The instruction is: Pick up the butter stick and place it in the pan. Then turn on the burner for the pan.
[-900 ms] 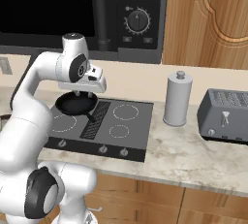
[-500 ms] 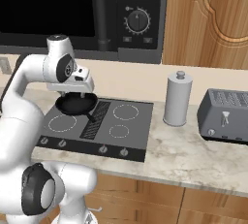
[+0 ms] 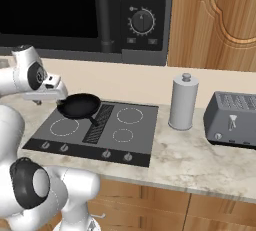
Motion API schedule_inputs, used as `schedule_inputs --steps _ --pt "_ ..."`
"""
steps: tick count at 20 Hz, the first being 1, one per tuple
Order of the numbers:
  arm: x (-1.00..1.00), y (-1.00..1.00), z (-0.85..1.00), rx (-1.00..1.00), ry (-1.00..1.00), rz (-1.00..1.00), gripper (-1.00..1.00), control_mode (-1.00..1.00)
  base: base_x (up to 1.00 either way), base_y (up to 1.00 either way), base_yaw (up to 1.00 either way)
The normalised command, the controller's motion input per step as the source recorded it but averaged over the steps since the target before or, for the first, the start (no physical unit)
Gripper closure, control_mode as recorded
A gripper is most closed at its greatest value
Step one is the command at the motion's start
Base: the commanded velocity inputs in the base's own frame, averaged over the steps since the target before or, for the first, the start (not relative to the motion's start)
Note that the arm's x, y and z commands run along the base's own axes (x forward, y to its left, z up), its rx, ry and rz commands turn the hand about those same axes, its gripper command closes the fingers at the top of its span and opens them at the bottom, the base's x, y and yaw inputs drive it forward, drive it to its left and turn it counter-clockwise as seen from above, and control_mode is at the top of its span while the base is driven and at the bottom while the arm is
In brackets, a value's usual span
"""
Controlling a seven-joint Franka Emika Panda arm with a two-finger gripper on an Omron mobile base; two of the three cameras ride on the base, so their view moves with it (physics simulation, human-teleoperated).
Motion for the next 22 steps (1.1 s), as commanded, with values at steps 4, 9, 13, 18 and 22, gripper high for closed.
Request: schedule_inputs --steps 4,9,13,18,22 --pt "0.0 1.0 -0.13 -0.03 0.03 0.05 -1.0 -1.0 0.0 0.0 0.0" --pt "0.0 0.97 -0.22 -0.02 0.03 0.03 -1.0 -1.0 0.0 0.0 0.0" --pt "0.0 0.85 -0.29 0.0 0.08 0.01 -1.0 -1.0 0.0 0.0 0.0" --pt "0.0 0.78 -0.33 0.0 0.05 0.03 -1.0 -1.0 0.0 0.0 0.0" --pt "0.0 0.72 -0.28 0.0 0.03 0.05 -1.0 -1.0 0.0 0.0 0.0"
